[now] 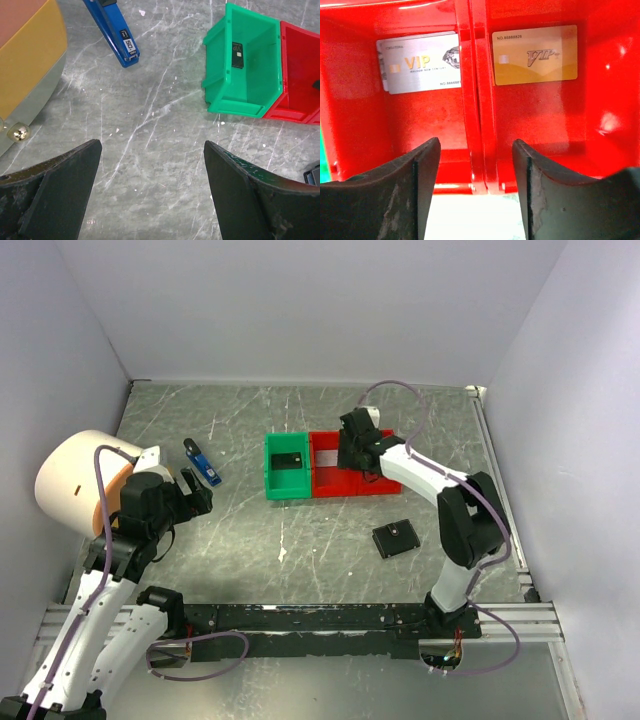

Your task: Take the credit cards out of the card holder

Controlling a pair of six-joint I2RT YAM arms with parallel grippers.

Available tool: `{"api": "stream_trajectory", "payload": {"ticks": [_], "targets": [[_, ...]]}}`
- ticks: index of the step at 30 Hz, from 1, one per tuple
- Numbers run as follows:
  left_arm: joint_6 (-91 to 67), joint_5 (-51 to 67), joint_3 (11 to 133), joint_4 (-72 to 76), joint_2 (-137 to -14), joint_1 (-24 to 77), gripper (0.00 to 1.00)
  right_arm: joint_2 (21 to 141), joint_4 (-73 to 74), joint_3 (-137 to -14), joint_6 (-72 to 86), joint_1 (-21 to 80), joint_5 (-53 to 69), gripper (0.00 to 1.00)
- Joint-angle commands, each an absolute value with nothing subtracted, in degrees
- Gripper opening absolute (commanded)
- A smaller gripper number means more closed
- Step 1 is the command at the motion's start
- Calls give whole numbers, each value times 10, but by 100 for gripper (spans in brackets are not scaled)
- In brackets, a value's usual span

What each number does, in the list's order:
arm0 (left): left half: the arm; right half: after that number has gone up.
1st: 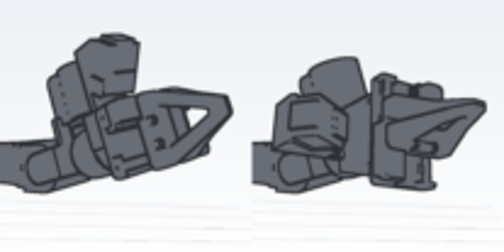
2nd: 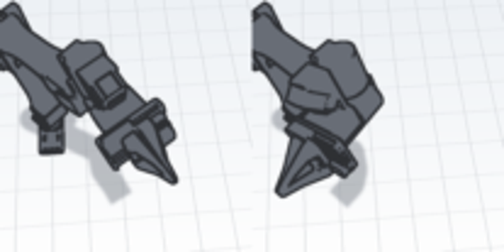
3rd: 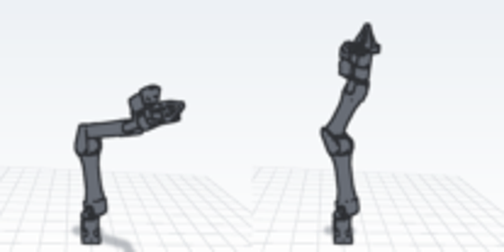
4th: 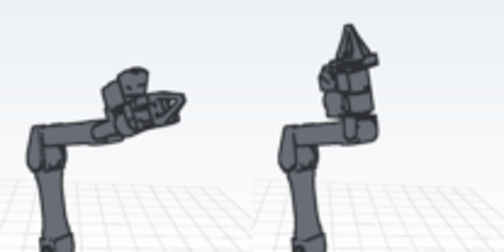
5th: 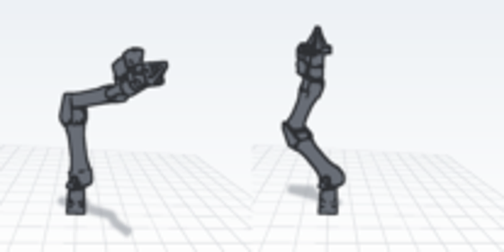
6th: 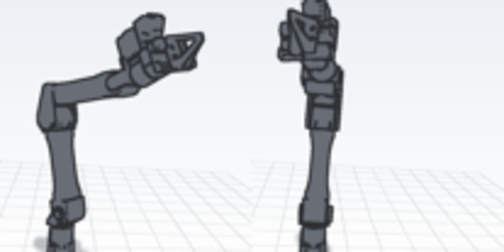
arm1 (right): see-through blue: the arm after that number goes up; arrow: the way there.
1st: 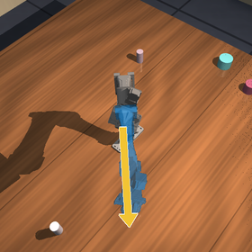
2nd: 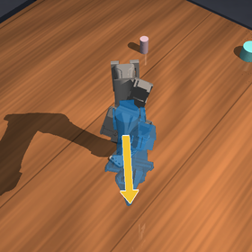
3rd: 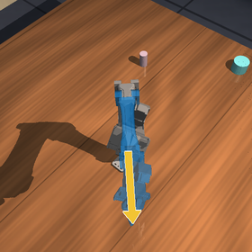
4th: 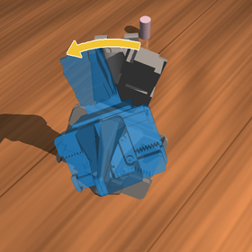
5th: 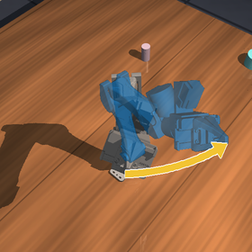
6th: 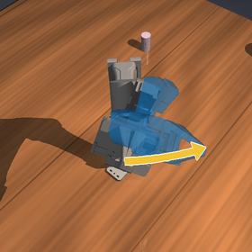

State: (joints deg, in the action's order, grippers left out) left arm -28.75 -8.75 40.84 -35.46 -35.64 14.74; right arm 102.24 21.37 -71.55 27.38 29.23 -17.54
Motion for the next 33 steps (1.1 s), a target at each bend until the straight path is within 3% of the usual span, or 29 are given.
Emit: {"api": "stream_trajectory", "payload": {"ticks": [1,8,16,27,33], "targets": [[-288,-77,405,-345,-354,151,95,937,225,-702,254,289,-183,65],[-286,-72,403,-342,-353,152,95,768,240,-526,317,243,-288,68],[-282,-61,402,-338,-369,152,95,679,183,-347,367,106,-137,68],[-285,-52,402,-339,-363,153,95,726,209,-332,391,101,-61,67],[-281,-52,402,-336,-375,153,95,643,183,-256,440,122,43,67]]}}
